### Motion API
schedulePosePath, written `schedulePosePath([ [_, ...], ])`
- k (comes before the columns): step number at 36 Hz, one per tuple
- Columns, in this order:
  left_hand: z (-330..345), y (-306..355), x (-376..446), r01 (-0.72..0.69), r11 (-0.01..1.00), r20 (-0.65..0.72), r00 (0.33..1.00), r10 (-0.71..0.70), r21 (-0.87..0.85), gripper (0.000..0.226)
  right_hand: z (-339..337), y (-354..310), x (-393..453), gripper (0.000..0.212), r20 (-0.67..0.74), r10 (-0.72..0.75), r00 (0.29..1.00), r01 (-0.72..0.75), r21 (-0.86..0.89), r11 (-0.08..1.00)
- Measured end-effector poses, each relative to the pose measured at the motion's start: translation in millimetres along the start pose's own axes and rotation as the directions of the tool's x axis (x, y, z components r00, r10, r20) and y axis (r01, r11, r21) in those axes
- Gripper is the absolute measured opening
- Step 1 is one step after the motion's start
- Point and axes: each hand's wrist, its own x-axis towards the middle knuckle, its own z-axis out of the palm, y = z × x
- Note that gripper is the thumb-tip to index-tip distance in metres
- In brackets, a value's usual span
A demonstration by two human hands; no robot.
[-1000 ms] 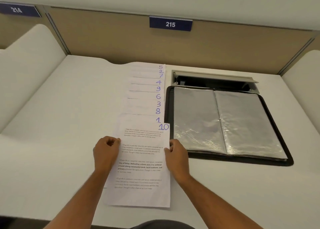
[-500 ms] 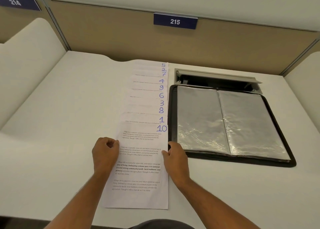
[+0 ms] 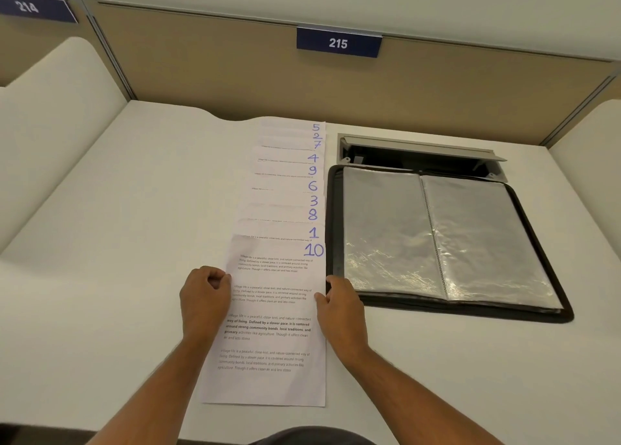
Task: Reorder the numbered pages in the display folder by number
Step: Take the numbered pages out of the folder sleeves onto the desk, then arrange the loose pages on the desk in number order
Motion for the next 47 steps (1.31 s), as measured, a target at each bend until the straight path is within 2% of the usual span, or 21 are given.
schedulePosePath([
  [18, 3.2, -5.5, 5.1, -0.01, 1.0, -0.002, 1.0, 0.01, 0.005, 0.004, 4.9, 5.3, 1.4, 0.018, -0.029, -0.006, 1.0, 0.006, 0.001, 1.0],
  [34, 0.0, -5.4, 8.1, -0.038, 0.999, 0.053, 0.998, 0.036, 0.036, 0.004, 6.7, 10.6, 1.9, 0.022, -0.037, -0.044, 0.998, 0.043, -0.037, 0.998],
  [41, 2.1, -4.8, 6.0, -0.067, 0.996, 0.052, 0.997, 0.063, 0.06, 0.005, 5.2, 19.1, 3.4, 0.025, -0.061, -0.193, 0.979, 0.179, -0.182, 0.967],
  [47, 3.3, -11.3, 7.9, -0.148, 0.983, 0.065, 0.988, 0.141, 0.107, 0.003, 1.2, 22.5, 12.7, 0.02, -0.13, -0.407, 0.904, 0.346, -0.336, 0.876],
])
